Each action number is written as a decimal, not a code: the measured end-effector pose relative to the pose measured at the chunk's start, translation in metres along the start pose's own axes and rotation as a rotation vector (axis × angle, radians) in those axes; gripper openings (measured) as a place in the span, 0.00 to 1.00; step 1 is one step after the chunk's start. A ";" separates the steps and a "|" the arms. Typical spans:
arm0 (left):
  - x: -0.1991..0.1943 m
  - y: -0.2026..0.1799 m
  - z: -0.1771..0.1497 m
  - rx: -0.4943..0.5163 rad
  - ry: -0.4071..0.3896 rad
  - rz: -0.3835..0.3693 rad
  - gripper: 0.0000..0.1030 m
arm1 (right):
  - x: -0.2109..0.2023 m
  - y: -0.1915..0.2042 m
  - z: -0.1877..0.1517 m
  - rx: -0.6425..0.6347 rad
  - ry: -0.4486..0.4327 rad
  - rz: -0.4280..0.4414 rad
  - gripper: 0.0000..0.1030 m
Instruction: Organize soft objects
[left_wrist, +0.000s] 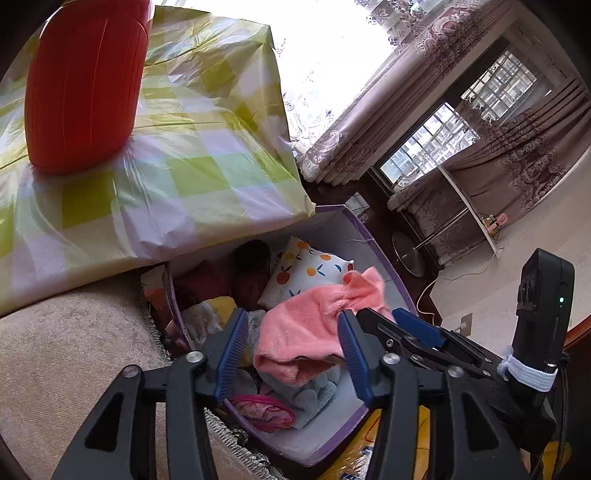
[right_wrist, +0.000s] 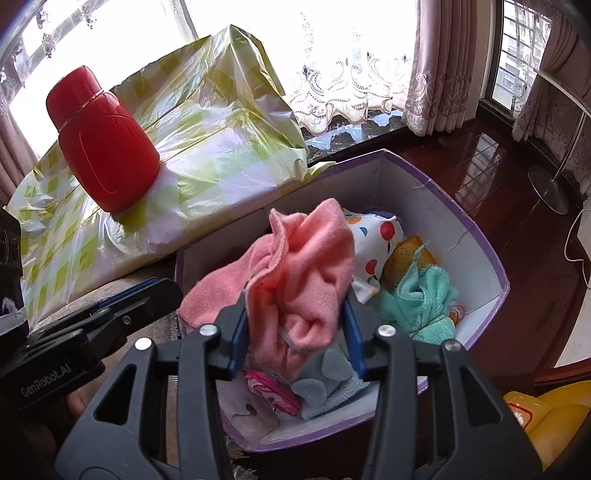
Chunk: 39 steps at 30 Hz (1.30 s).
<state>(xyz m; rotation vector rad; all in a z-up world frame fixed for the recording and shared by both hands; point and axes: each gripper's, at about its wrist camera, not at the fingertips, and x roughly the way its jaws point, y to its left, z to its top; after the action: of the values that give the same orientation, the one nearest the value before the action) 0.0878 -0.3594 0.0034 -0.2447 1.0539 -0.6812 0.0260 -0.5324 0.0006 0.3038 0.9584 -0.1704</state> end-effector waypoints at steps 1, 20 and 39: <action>-0.003 0.002 -0.001 0.000 -0.002 0.009 0.59 | 0.001 -0.003 -0.002 0.008 -0.001 -0.019 0.62; -0.013 0.003 -0.038 0.123 0.098 0.139 0.85 | -0.029 -0.006 -0.039 -0.025 0.003 -0.254 0.80; -0.011 0.007 -0.037 0.112 0.099 0.135 0.86 | -0.023 -0.002 -0.042 -0.033 0.021 -0.259 0.80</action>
<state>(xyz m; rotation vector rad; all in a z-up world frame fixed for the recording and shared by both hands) 0.0554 -0.3422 -0.0103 -0.0425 1.1122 -0.6334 -0.0201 -0.5207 -0.0035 0.1497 1.0184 -0.3886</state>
